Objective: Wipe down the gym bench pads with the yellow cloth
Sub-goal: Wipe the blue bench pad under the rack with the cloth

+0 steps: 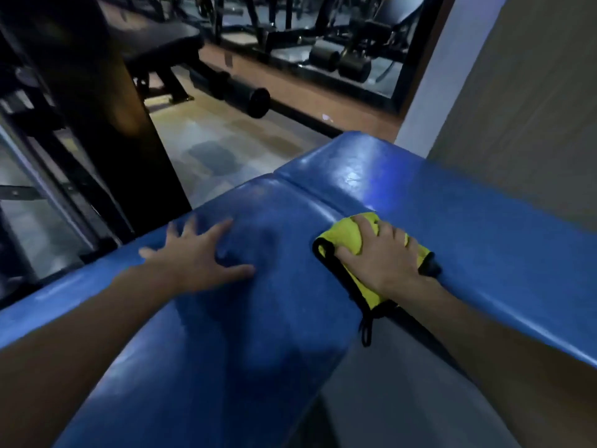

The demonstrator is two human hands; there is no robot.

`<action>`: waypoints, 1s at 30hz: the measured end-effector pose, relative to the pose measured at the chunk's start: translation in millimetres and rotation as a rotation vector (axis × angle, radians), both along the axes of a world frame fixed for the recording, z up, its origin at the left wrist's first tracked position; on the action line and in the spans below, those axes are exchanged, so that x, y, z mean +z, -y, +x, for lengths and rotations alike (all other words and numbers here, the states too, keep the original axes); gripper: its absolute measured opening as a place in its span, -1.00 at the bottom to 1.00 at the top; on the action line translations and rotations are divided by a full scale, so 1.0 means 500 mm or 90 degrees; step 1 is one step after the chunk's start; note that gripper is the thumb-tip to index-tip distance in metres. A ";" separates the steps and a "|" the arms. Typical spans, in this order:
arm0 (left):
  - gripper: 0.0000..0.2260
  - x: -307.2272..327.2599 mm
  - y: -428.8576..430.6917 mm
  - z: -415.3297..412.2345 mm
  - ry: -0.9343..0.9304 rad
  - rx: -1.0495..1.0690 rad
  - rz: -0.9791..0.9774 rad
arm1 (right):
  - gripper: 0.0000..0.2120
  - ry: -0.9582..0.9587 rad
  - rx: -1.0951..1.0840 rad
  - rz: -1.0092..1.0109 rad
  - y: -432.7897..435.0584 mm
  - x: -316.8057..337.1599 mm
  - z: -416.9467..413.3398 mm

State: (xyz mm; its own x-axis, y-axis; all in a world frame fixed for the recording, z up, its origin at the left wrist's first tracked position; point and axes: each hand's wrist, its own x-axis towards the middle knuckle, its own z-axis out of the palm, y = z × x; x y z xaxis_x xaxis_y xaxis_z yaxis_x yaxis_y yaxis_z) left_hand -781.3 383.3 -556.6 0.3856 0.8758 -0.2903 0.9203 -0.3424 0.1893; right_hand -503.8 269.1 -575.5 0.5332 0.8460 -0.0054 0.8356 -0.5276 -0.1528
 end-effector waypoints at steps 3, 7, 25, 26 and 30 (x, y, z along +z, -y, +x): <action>0.01 0.002 -0.016 0.022 -0.059 0.024 -0.032 | -0.23 0.005 0.068 -0.060 -0.040 0.012 0.016; 0.15 0.029 -0.043 0.038 -0.088 0.048 -0.098 | -0.13 0.016 0.120 -0.077 -0.058 0.018 0.026; 0.15 0.023 -0.046 0.051 -0.132 0.027 -0.156 | -0.16 0.049 0.198 -0.038 -0.082 0.021 0.008; 0.15 0.023 -0.045 0.053 -0.134 0.024 -0.158 | -0.16 0.041 0.177 -0.043 -0.098 0.021 0.001; 0.14 0.015 -0.047 0.056 -0.147 0.011 -0.161 | -0.05 0.030 0.155 -0.083 -0.191 0.022 -0.024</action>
State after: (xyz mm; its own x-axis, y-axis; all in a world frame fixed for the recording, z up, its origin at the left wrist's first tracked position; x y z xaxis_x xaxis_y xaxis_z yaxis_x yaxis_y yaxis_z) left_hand -753.2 406.8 -549.0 0.2705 0.7704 -0.5774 0.9540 -0.2952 0.0531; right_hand -515.9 364.6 -564.4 0.3168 0.9429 -0.1027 0.9447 -0.3234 -0.0552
